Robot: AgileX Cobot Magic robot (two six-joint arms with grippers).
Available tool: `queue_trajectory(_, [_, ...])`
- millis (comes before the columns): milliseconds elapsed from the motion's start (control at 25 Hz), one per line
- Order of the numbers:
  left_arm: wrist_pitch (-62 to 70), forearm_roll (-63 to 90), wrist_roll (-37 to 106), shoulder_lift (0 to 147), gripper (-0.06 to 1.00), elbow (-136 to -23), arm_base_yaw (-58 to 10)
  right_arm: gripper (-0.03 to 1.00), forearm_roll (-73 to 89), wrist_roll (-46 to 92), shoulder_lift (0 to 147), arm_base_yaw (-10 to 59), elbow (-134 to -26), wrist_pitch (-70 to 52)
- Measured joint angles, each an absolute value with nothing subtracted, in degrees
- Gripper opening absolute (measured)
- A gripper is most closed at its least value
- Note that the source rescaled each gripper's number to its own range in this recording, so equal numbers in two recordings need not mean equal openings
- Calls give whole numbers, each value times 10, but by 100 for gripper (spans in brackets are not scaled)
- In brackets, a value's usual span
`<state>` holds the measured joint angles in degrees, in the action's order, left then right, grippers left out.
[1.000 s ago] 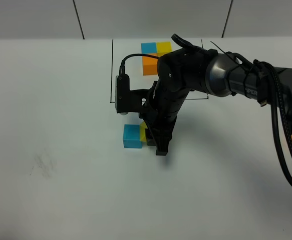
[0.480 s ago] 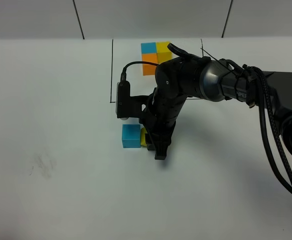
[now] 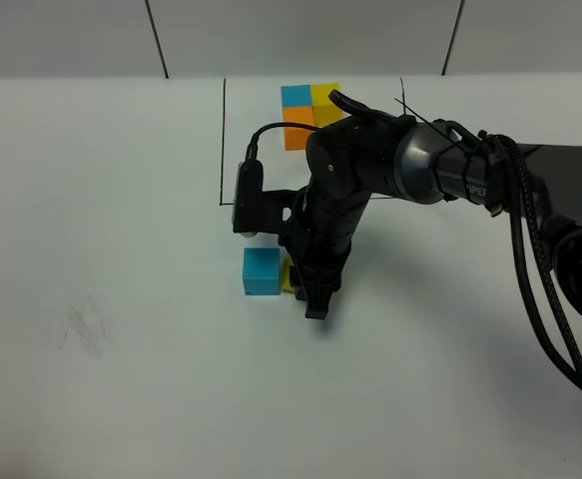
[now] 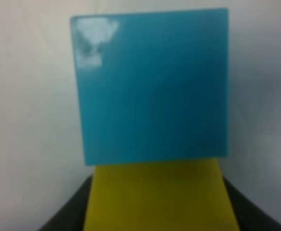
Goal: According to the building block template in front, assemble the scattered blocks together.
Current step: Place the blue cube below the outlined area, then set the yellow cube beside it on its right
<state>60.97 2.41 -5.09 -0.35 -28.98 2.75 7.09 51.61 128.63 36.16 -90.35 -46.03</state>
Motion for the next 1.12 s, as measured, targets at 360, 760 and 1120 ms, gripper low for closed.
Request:
queue_trajectory(360, [610, 24, -51, -4, 0, -290, 28, 53, 56, 500, 1286, 362, -904, -486])
queue_trajectory(760, [610, 24, -51, -4, 0, -290, 28, 53, 28, 467, 1286, 372, -909, -503])
queue_trajectory(1120, [610, 24, -51, -4, 0, -290, 28, 53, 0, 448, 1325, 391, -987, -575])
